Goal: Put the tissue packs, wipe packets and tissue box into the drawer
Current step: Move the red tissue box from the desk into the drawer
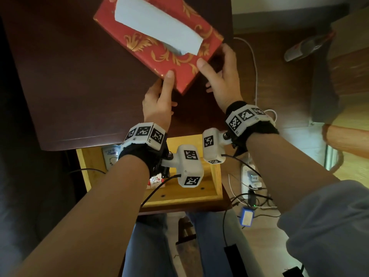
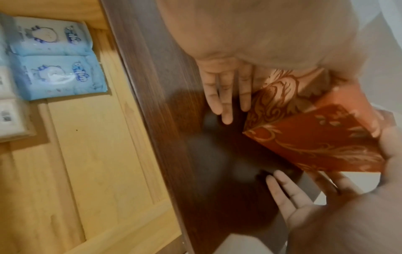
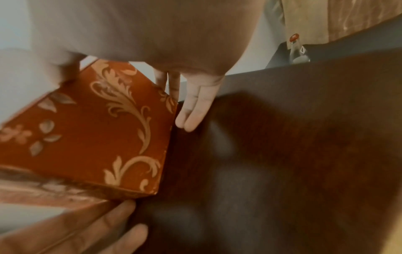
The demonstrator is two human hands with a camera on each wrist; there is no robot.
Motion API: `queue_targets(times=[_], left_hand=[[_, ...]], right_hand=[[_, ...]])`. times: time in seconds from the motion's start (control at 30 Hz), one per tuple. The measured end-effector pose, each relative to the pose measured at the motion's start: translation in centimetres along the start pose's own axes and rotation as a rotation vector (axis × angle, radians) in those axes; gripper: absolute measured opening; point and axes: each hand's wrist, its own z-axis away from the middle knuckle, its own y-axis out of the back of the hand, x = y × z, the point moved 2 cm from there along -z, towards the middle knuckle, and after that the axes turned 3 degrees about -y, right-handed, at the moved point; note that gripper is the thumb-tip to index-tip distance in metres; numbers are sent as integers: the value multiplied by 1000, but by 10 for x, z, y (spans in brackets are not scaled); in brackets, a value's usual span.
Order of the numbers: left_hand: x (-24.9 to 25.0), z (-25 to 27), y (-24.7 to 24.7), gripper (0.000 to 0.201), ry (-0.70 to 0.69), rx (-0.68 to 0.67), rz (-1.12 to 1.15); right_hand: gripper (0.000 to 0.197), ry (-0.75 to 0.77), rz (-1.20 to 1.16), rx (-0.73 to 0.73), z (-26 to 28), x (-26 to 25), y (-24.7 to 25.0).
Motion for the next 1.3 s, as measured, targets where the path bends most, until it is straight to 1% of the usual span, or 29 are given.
queue_targets(times=[0.03,0.13,0.2,0.27,0.33,0.4,0.5,0.63,0.7,0.73,0.8,0.87,0.9,0.97,1.0,1.07,1.1,1.17,1.23,1.27,1.3], left_hand=[[-2,2,3,40,8,24,1],[-8,10,15,34,33,62,-9],[-13,14,23,30,56,83,-8],[-18,20,28,27,74,103,12],[-25,26,34,28,80,134,31],[-32,34,42,29,90,161,42],[-48,48,52,30,92,150,38],[-73,75,70,40,112,102,39],[-87,91,79,47,118,72,39],[-95,99,83,45,134,49,43],[-111,116,91,25,175,22,43],[-124,129,97,20,187,-4,33],[-131,134,100,25,183,-30,33],[-143,143,104,48,167,-58,6],[-147,148,106,48,153,-66,-8],[-153,159,107,36,143,-113,-39],[-156,164,106,35,141,-145,-52],[-157,173,101,45,133,-203,-51],[-156,179,94,60,132,-206,-42],[-155,182,90,63,132,-202,-33],[-152,185,85,64,128,-199,-15]], right_hand=[[75,-14,6,-8,4,1,-3],[72,-34,10,-36,19,5,-14],[76,-35,41,-59,27,8,-18],[78,-66,48,-87,35,13,-22],[70,-108,21,-115,44,18,-25],[56,-143,2,-148,55,23,-29],[36,-193,-33,-151,77,29,-36],[33,-231,-42,-143,118,42,-46],[36,-259,-76,-140,143,53,-51],[39,-289,-114,-138,155,61,-55],[46,-354,-213,-134,177,75,-63],[49,-388,-279,-108,196,85,-70],[48,-401,-298,-92,205,89,-72],[51,-428,-316,-69,222,98,-75],[55,-436,-318,-61,230,102,-76],[61,-453,-328,-46,246,109,-74],[62,-458,-339,-42,253,113,-73],[72,-467,-349,-53,265,118,-68],[90,-471,-356,-75,273,122,-64],[95,-475,-366,-83,276,125,-61],[95,-480,-382,-87,278,127,-58]])
